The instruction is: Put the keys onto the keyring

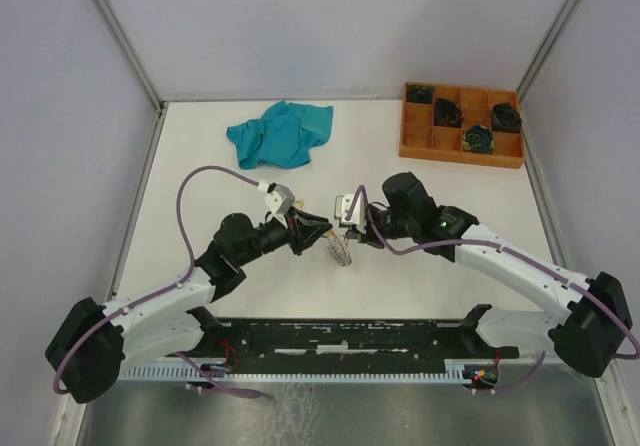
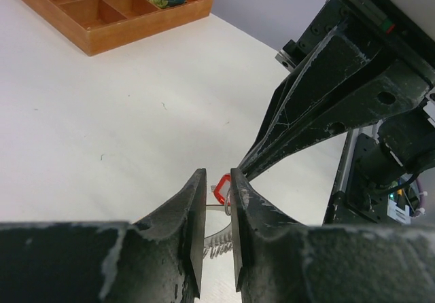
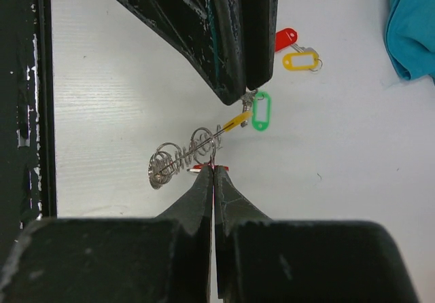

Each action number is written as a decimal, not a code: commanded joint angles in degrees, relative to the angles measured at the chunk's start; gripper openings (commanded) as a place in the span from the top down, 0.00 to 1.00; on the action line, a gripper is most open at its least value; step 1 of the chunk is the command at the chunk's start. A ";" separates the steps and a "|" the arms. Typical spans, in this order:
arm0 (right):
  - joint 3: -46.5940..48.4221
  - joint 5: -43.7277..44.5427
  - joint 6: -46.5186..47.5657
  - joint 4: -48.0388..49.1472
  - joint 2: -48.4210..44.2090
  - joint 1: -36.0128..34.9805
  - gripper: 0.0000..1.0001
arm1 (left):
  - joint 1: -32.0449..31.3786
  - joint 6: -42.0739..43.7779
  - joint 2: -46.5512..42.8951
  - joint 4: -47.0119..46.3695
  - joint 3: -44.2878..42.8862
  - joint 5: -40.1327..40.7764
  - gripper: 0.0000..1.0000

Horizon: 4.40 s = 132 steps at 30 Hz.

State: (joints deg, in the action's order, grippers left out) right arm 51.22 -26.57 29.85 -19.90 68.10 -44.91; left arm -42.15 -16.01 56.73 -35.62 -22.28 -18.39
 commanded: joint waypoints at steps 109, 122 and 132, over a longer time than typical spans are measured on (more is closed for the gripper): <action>-4.43 5.28 -6.28 5.00 -6.20 -0.18 0.47 | 5.10 1.64 8.22 10.39 -10.84 -9.56 0.97; -0.70 13.36 -40.45 6.90 -3.29 0.08 0.47 | 5.06 -2.26 9.65 9.70 -10.97 -7.49 0.97; 2.19 15.35 -53.37 5.02 0.06 0.07 0.53 | 5.06 -3.95 10.02 7.74 -10.36 -7.89 0.97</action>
State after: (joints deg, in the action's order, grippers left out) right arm 49.28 -12.27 -15.55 -15.55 66.61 -44.88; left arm -37.30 -17.39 66.83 -22.90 -31.48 -26.52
